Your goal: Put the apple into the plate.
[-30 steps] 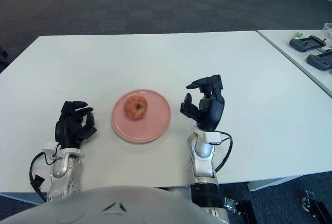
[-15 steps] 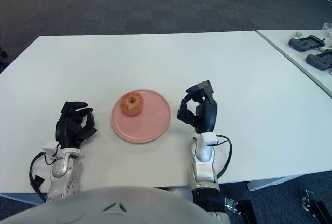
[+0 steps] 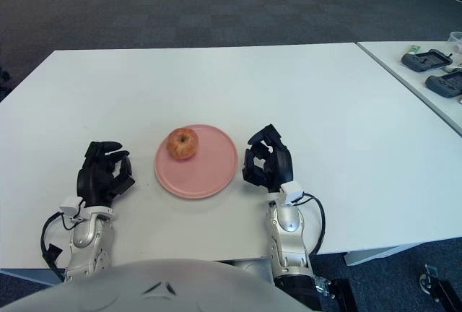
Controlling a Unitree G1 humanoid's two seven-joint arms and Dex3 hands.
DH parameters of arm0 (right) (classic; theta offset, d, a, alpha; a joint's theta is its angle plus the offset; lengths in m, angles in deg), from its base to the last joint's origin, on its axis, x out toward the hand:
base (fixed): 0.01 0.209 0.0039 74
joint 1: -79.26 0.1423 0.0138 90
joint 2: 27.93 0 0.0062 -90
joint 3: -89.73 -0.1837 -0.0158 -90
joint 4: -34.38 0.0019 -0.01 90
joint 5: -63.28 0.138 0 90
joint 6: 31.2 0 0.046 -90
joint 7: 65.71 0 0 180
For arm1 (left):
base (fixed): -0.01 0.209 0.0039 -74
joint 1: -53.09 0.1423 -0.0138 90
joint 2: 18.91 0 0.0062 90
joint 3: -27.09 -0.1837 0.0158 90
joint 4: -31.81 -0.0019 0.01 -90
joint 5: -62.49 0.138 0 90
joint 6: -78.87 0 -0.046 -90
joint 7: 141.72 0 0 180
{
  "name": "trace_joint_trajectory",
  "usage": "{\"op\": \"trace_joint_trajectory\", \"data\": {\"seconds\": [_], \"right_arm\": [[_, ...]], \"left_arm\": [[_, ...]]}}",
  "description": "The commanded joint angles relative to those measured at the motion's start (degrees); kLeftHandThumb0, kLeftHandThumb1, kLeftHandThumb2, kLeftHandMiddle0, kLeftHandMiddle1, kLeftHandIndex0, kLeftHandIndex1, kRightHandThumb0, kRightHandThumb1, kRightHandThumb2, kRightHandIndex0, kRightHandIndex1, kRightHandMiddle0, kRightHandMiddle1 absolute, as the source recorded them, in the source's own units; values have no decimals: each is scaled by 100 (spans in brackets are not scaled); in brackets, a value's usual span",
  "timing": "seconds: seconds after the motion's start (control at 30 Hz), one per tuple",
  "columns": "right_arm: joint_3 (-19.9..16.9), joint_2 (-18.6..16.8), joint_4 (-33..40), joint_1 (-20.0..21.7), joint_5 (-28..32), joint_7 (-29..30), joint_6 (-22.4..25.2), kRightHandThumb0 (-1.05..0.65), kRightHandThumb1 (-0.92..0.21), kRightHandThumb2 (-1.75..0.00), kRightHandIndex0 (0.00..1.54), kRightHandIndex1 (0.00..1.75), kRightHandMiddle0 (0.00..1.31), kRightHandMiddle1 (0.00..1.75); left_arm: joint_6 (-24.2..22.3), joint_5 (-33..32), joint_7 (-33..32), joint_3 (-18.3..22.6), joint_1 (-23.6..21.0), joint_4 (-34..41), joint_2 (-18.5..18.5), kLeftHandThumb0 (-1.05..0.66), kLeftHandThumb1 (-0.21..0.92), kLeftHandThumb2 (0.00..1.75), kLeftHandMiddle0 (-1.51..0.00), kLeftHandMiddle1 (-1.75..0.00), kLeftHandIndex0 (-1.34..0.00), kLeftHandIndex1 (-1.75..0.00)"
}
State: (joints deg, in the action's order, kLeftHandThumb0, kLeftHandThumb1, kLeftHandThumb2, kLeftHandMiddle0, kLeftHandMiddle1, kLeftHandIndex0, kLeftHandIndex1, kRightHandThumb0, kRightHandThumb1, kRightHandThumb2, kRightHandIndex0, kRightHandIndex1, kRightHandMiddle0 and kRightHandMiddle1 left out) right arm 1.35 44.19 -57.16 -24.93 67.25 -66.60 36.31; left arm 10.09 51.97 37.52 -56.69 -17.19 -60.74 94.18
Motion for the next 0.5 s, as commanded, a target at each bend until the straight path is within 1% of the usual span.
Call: {"op": "trace_joint_trajectory", "data": {"seconds": [0.0,0.13,0.3,0.47], "right_arm": [[-27,-16,200,-95,218,-81,392,-44,-45,-116,92,175,51,175],[-53,-73,314,-182,377,-120,691,-45,-42,-119,94,175,53,175],[-64,-145,358,-260,501,-148,890,-45,-41,-122,96,175,54,175],[-93,-216,408,-322,760,-243,1099,-45,-39,-123,96,175,55,175]], "left_arm": [[-247,12,-77,19,119,-181,69,-1,46,114,-45,-170,-36,-175],[-229,-45,-19,21,112,-183,65,-1,46,114,-46,-169,-36,-175],[-194,-139,50,26,110,-184,77,-1,46,115,-46,-169,-35,-175],[-188,-154,56,35,96,-201,79,-1,48,113,-46,-171,-33,-175]]}}
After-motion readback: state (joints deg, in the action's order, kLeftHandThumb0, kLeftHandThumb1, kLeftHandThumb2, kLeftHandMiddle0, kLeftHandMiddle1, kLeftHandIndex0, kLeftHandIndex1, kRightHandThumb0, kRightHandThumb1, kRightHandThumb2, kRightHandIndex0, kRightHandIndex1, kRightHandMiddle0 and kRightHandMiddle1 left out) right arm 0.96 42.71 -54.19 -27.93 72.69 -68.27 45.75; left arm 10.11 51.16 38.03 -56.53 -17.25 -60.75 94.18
